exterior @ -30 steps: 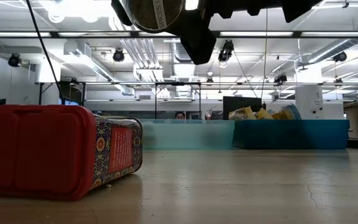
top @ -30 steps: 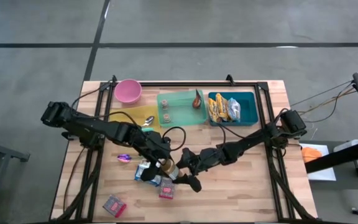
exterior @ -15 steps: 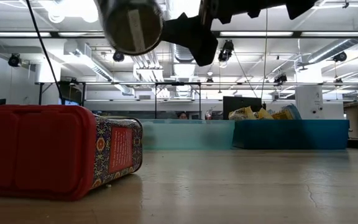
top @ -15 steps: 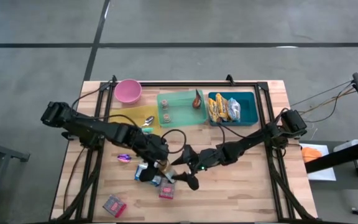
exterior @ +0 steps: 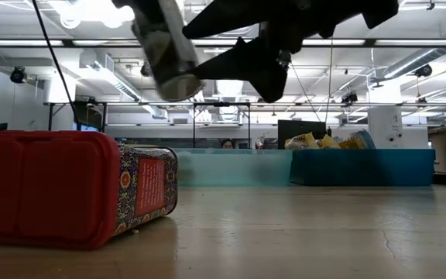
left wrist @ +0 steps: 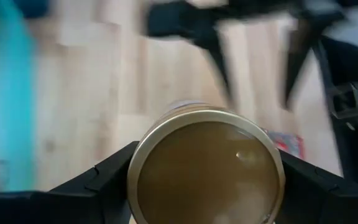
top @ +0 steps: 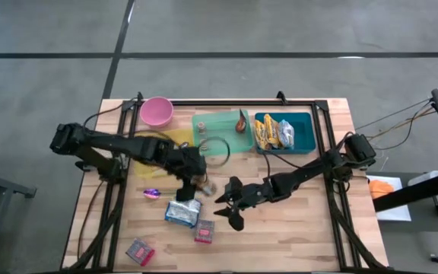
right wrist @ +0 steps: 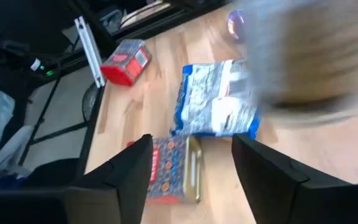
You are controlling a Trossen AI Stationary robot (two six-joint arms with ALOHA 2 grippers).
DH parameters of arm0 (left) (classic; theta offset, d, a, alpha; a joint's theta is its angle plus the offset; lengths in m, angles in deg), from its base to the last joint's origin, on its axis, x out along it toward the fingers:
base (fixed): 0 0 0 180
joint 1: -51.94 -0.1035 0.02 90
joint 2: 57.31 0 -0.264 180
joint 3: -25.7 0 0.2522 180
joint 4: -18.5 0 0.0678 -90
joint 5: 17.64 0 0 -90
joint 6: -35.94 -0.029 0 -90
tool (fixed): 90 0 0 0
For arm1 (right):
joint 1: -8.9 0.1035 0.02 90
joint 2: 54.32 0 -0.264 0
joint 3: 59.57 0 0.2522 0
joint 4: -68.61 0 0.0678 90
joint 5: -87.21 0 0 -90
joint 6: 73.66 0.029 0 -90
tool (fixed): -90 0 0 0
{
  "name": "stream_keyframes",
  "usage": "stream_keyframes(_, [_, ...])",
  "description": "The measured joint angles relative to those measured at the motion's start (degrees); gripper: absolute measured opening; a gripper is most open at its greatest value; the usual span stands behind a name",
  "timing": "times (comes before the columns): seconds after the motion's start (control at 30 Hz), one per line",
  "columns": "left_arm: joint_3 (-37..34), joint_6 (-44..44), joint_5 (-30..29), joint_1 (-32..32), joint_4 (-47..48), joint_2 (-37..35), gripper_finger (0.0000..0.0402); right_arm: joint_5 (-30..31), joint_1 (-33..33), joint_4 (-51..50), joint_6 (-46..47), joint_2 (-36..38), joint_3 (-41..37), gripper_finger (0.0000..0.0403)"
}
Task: Pick & Place Food Item
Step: Put the golden seasoning bottle into the green bin
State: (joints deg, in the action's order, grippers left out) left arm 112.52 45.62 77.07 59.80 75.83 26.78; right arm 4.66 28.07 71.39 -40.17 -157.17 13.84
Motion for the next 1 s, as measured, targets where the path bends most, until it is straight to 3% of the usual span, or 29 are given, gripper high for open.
stream_keyframes(0.33, [1.0,-5.8,-1.1,-12.0,0.4,0.0,0.0283,-0.2,0.0,-0.9,-0.9,2.3,0.0,0.0156])
stream_keyframes(0.47, [1.0,-7.8,-2.0,-17.5,-1.1,0.1,0.0283,-0.6,0.0,-7.2,-2.4,4.8,-0.1,0.0135])
stream_keyframes(0.6, [1.0,-6.3,-2.2,-22.5,-2.8,0.1,0.0283,-0.5,0.2,-15.0,3.6,7.6,-0.1,0.0114])
stream_keyframes(0.8, [1.6,-5.4,-2.7,-25.7,-3.0,1.6,0.0283,0.5,0.5,-23.7,5.8,10.1,-0.3,0.0081])
stream_keyframes(1.0, [10.1,-5.6,-3.2,-27.2,1.3,9.9,0.0283,0.6,0.8,-27.1,5.5,11.7,-1.6,0.0048])
